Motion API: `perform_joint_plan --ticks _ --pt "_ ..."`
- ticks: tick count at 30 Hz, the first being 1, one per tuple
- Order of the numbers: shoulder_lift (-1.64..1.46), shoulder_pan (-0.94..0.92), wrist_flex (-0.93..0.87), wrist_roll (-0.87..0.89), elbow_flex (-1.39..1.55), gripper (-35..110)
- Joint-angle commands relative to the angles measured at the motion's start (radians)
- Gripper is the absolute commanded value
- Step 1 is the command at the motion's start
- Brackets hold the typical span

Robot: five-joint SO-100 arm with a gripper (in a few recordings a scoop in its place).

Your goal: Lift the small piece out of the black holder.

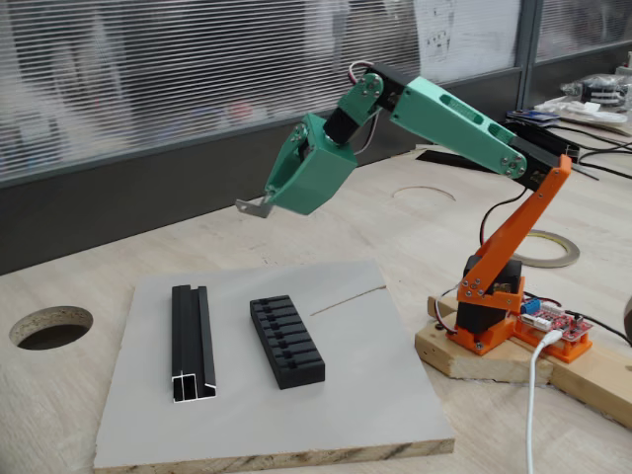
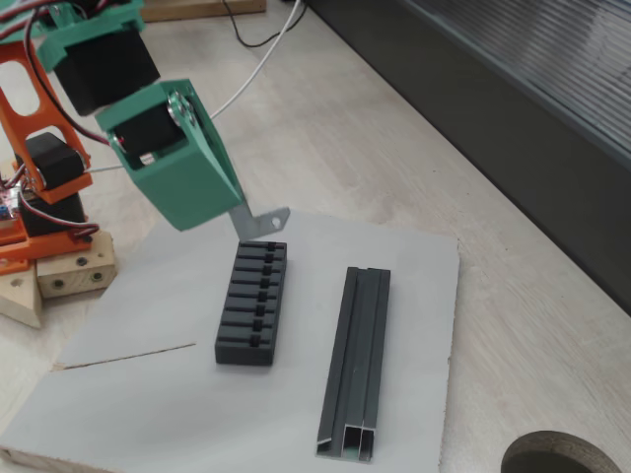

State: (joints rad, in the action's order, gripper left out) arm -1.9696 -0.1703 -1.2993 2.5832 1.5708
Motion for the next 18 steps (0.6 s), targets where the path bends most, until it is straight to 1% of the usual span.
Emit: perform_joint_plan --ticks 1,18 --pt "-0.058 -0.011 -0.02 0.011 -0.021 3" --pt "-0.061 -0.011 -0.014 0.011 -0.017 3"
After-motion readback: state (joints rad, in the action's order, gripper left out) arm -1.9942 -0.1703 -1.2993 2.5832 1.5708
